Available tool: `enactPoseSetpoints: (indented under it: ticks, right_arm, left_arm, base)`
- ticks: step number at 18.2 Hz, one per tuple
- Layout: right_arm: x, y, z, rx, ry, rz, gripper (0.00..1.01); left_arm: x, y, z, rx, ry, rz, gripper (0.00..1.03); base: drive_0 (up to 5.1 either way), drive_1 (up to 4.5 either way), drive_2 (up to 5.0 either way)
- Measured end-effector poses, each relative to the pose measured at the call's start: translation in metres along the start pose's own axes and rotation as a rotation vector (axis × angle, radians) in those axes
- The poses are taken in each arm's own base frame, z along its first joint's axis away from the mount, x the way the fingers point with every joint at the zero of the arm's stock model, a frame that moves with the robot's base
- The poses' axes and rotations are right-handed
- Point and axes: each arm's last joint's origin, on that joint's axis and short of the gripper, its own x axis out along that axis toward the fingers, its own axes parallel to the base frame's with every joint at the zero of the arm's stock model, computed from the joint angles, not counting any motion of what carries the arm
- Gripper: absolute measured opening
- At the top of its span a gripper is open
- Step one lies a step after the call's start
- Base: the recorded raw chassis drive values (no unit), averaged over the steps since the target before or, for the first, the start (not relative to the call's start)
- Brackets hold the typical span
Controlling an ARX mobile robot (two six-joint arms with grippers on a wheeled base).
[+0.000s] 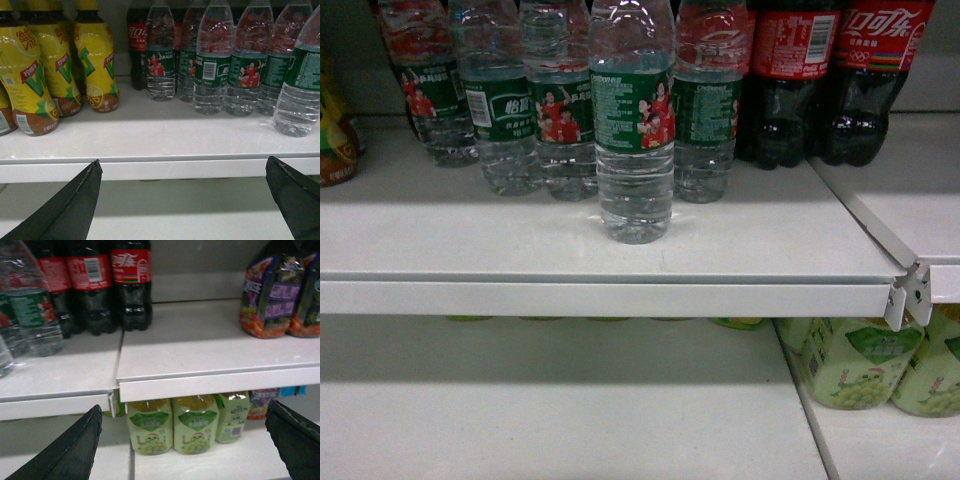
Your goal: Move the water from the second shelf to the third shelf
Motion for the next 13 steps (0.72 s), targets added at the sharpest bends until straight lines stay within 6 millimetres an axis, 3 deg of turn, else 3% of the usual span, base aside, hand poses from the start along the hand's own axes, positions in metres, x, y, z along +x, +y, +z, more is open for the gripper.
enactPoseSetpoints:
  ticks: [5,9,11,13]
  right_arm:
    - [0.026,0.002,0.047,0.023,-0.115,-0.005,0.98]
    - [0.066,0.019,0.079,0.008,-0.161,0.082,0.98]
    - [0.086,0.035,0.083,0.007,-0.158,0.149,0.98]
    - [0.098,0.053,0.072,0.002,-0.12,0.226,0.98]
  left_arm:
    - [0.0,0.0,0.0,0.0,0.0,0.0,0.98]
    - [0.0,0.0,0.0,0.0,0.0,0.0,0.98]
    - [0.0,0.0,0.0,0.0,0.0,0.0,0.98]
    - [0.0,0.0,0.0,0.0,0.0,0.0,0.98]
  base:
    - [0.0,0.0,0.0]
    - [0.0,0.0,0.0]
    - [0.0,0.0,0.0]
    - [0.0,0.0,0.0]
